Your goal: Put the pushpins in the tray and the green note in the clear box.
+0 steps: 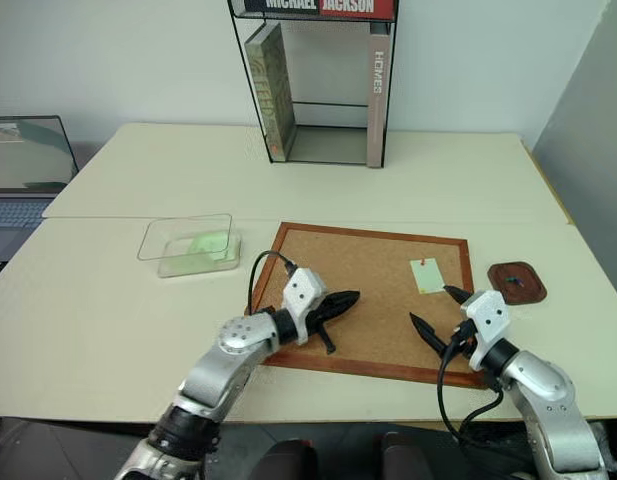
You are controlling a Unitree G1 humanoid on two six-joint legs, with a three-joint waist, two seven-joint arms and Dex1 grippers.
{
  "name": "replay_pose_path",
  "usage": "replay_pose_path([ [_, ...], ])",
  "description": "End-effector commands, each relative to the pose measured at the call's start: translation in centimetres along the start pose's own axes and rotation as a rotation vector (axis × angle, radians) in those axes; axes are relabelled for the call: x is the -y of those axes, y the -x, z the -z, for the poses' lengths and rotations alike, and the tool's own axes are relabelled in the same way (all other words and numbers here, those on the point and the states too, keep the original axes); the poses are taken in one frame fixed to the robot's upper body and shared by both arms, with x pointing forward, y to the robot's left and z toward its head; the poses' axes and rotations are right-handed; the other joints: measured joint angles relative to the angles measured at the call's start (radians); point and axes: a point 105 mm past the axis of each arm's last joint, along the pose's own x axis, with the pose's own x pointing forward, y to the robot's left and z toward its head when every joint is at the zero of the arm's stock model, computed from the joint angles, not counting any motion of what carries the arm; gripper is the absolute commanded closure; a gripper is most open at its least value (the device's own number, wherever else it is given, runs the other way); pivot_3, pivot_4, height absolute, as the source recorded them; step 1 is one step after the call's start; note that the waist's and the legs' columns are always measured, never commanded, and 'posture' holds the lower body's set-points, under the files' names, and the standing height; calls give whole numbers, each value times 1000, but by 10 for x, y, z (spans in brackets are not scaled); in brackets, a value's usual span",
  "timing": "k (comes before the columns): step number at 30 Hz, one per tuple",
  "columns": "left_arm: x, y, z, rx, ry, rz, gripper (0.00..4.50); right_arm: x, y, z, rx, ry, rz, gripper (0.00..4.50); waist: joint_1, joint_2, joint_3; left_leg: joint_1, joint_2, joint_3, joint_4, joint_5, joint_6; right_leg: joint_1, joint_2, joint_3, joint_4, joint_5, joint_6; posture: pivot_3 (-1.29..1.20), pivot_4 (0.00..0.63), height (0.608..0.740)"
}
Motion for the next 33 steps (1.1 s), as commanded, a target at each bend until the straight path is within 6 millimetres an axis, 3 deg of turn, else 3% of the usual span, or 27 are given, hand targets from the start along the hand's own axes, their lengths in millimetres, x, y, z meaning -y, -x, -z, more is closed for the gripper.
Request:
replay_pose_path([
  [1,6,-3,20,-50,-4,28,4385,9,-8,-10,35,-9,14,0,0,2,-1,1,0,0,0,0,0,1,0,0,0,0,0,0,150,740],
  [7,3,-1,21,-47,-21,29,4385,35,-33,-8,-36,-59,69,0,-3,2,-1,17,1,0,-1,0,0,17,0,0,-2,-2,4,0,150,740],
  [18,4,1,14,-35,-30,26,4385,54,-98,-13,-65,-62,54,0,-4,3,-2,16,1,0,-2,0,1,16,0,0,-1,0,-1,0,150,740],
  [25,2,1,9,-27,-24,11,4385,64,-104,-11,-79,-29,64,0,-4,3,-1,15,1,0,-3,0,1,15,-1,0,-2,0,-1,0,150,740],
  [33,1,2,11,-35,-25,-4,4385,72,-93,-4,-105,-21,88,0,-4,3,-1,15,1,0,-3,0,1,15,-1,0,-2,0,-1,0,150,740],
])
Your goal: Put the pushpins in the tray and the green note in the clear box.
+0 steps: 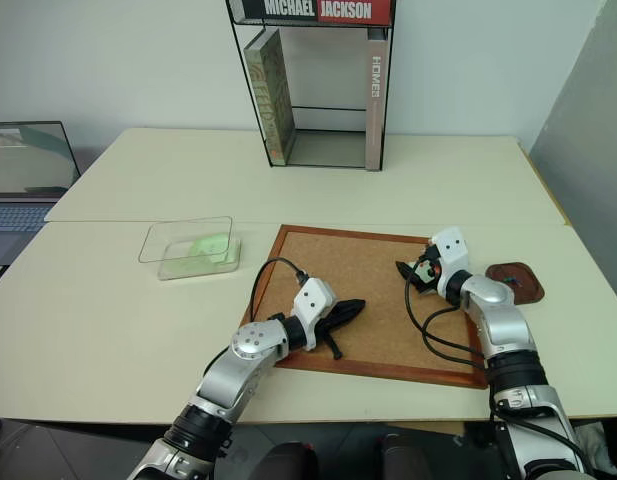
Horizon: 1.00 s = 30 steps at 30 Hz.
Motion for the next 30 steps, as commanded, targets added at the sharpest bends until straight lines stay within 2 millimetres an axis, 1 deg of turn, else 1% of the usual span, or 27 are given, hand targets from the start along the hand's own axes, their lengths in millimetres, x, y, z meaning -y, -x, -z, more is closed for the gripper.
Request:
replay_pose_path([
  [1,1,3,8,-31,6,-12,4385,8,9,-10,38,28,27,0,0,0,0,0,0,0,0,0,0,0,0,0,0,0,0,0,150,740],
  [4,3,3,9,-33,10,-9,4385,11,11,-9,29,36,38,0,-1,0,0,0,0,0,0,0,0,0,0,0,0,0,0,0,150,740],
  [6,4,2,9,-32,11,-7,4500,11,12,-8,27,38,38,368,-1,0,0,0,0,0,0,0,0,0,0,0,0,-1,1,0,150,740],
  [7,4,2,9,-31,11,-6,4500,11,12,-8,26,41,36,473,-1,0,0,0,0,0,0,0,0,0,0,0,0,-1,2,0,150,740],
  [9,4,2,9,-36,7,-2,4500,9,11,-9,28,44,32,875,-1,0,0,0,0,0,0,0,0,0,0,0,0,-2,4,0,150,740],
  [10,4,2,10,-44,-1,-1,4500,9,11,-9,29,47,31,1154,-1,0,0,0,0,0,0,0,0,0,0,0,0,-2,4,0,150,740],
  [12,4,2,12,-50,-3,-2,4500,8,11,-10,32,49,32,1414,-1,0,0,0,0,0,0,0,0,0,0,0,0,-2,4,0,150,740],
  [15,4,3,13,-55,2,-3,4500,8,11,-10,30,53,33,1958,-1,0,0,0,0,0,0,0,0,0,0,0,0,-2,4,0,150,740],
  [19,6,4,14,-59,2,-1,4500,9,12,-7,17,59,40,2828,-2,0,0,0,0,0,-1,0,0,0,0,0,0,-2,4,0,150,740],
  [24,6,4,14,-64,0,-1,4500,15,12,-2,-13,70,71,3936,-2,0,0,0,0,0,-2,0,0,0,0,0,-2,-3,4,0,150,740],
  [25,6,4,14,-65,0,0,4500,16,12,-2,-17,73,73,4057,-2,0,0,0,0,0,-2,0,0,0,0,0,-2,-3,4,0,150,740],
  [27,6,4,14,-65,0,0,4500,16,12,-3,-20,77,73,4433,-1,0,0,0,0,0,-2,0,0,0,0,0,-2,-3,4,0,150,740],
  [30,6,3,14,-66,1,0,4500,16,12,-6,-22,83,67,4494,-1,0,0,0,0,0,-1,0,0,0,0,0,-3,-3,4,0,150,740],
])
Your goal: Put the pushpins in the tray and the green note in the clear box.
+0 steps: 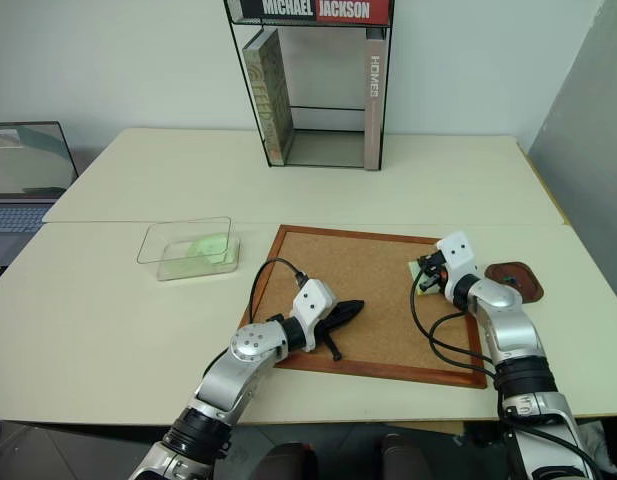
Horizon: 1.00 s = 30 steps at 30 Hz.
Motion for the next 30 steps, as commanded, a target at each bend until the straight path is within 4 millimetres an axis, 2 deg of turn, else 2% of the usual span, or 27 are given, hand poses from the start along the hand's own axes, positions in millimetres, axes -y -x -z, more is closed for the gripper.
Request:
replay_pose_path([
  [1,5,1,13,-54,11,5,4500,14,6,-14,17,36,43,4494,0,0,0,0,0,0,0,0,0,0,0,0,0,0,0,0,150,740],
  [13,8,2,20,-89,27,5,4500,10,13,-41,134,28,37,4494,1,1,2,-2,0,0,-2,0,0,-1,0,0,-3,0,0,0,150,740],
  [26,12,2,23,-115,34,11,4500,11,26,-47,158,24,71,4494,3,2,2,-1,0,0,-11,0,0,0,0,-1,-13,0,1,0,150,740],
  [28,13,2,24,-115,36,11,4500,18,33,-51,171,20,105,4494,4,2,2,-1,0,0,-12,0,0,0,0,-1,-13,0,1,0,150,740],
  [30,15,2,23,-112,36,13,4500,34,45,-54,175,14,178,4494,3,2,2,-1,0,0,-12,0,0,0,0,-1,-13,0,1,0,150,740],
])
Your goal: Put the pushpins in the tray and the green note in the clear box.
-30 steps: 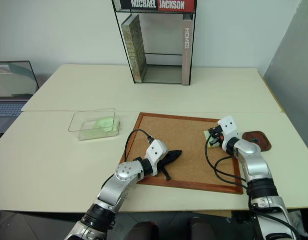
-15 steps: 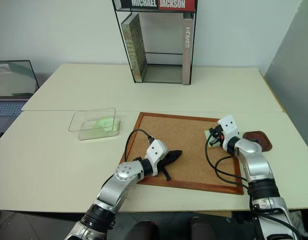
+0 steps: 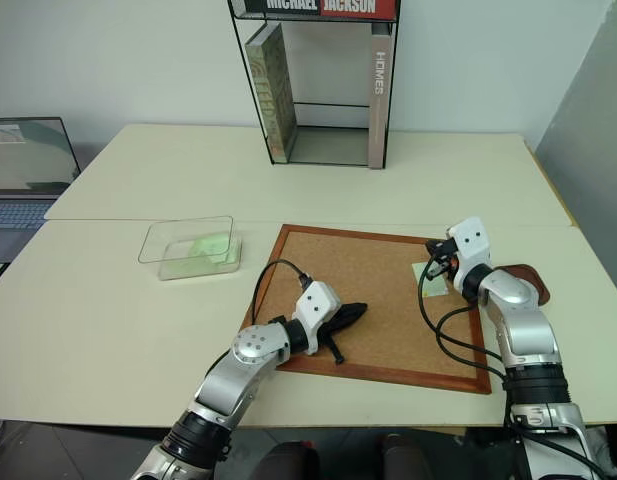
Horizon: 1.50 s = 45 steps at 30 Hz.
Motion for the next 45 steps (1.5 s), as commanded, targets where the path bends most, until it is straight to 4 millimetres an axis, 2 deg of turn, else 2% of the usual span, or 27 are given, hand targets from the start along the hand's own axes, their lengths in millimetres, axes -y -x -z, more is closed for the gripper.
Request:
replay_pose_path([
  [1,8,2,25,-92,43,9,4500,40,25,-23,56,16,164,4494,0,0,0,0,0,0,0,0,0,0,0,0,0,0,0,0,150,740],
  [4,8,3,25,-91,36,12,4500,64,45,-13,3,29,261,4494,3,0,0,0,0,0,0,0,0,0,0,0,0,0,0,0,150,740],
  [8,9,3,25,-93,31,23,4500,92,70,13,-120,70,389,4494,1,0,0,0,0,0,-2,0,0,0,0,0,-1,0,0,0,150,740],
  [15,9,1,24,-91,24,34,4500,107,84,36,-233,75,469,4494,-3,2,-1,1,0,2,-1,0,0,0,0,1,-1,0,0,0,150,740],
  [21,10,1,25,-93,24,36,4500,111,86,44,-272,82,489,4494,-1,2,-1,0,0,2,-1,0,0,0,0,1,-2,0,1,0,150,740],
  [27,9,-1,25,-92,24,34,4500,114,87,45,-289,92,503,3359,-1,2,-1,0,0,2,-1,0,0,0,0,1,-1,0,1,0,150,740],
  [28,9,-1,25,-91,24,34,4500,114,87,45,-288,91,502,3021,-1,2,-1,1,0,2,-1,0,0,0,0,1,-1,0,1,0,150,740],
  [31,10,-1,25,-90,25,34,4500,114,87,41,-273,90,500,2438,-1,2,-1,1,0,2,-1,0,0,0,0,1,-1,0,1,0,150,740],
  [32,10,-1,25,-90,24,34,4500,114,87,38,-259,84,500,2241,-1,2,-1,1,0,2,-1,0,0,0,0,1,-1,0,1,0,150,740],
  [37,10,0,25,-91,25,34,4500,101,83,14,-118,0,439,2241,-1,2,-1,0,0,2,-1,0,0,0,0,1,-1,0,1,0,150,740],
  [40,10,0,26,-92,25,36,4500,78,81,9,-73,-39,325,2241,-1,2,-1,0,0,2,-1,0,0,0,0,1,-2,0,1,0,150,740],
  [45,9,1,26,-93,23,36,4500,33,79,20,-65,-93,177,2241,0,2,-1,0,0,1,-1,0,0,1,0,1,-3,-1,2,0,150,740],
])
